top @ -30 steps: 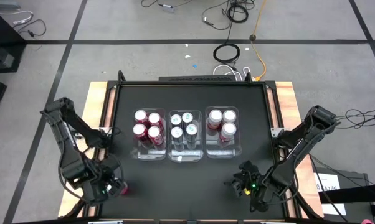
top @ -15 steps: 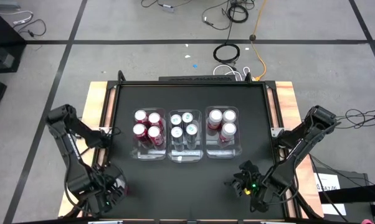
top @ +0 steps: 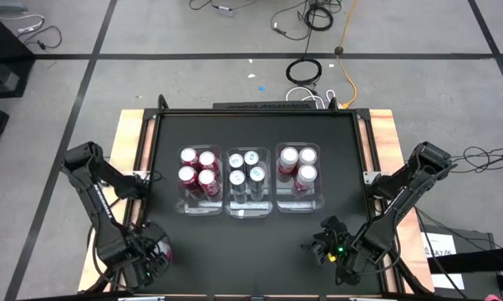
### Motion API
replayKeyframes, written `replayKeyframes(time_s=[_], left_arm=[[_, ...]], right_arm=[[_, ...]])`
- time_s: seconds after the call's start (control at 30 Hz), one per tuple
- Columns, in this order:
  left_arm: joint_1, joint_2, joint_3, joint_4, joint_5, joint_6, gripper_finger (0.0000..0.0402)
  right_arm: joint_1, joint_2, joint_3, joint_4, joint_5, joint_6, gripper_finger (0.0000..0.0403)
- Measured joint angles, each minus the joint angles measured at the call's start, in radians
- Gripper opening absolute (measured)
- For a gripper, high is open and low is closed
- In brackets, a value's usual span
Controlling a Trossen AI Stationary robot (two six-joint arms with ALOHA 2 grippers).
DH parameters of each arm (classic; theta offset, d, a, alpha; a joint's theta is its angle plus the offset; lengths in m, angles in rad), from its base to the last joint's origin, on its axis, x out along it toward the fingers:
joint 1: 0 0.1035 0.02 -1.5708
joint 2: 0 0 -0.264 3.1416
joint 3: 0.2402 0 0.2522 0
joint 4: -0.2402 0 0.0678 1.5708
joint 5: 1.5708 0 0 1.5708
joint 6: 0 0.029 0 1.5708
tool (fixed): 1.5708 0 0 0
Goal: Sort soda cans
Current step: Put the pink-white soda can to the right transparent bin
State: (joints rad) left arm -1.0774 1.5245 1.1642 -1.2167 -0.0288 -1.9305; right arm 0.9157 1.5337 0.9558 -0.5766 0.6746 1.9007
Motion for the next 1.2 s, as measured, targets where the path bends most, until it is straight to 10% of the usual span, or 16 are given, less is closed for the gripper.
replayKeyframes(time_s=[0.73,1.2], left_arm=[[0.014,-0.002,-0.053,0.077,0.013,-0.011,0.0307],[0.287,0.0,-0.031,0.245,0.002,0.246,0.0307]], right_arm=[[0.0,0.0,0.0,0.008,-0.003,-0.003,0.0351],[0.002,0.0,0.0,-0.003,-0.061,-0.063,0.0351]])
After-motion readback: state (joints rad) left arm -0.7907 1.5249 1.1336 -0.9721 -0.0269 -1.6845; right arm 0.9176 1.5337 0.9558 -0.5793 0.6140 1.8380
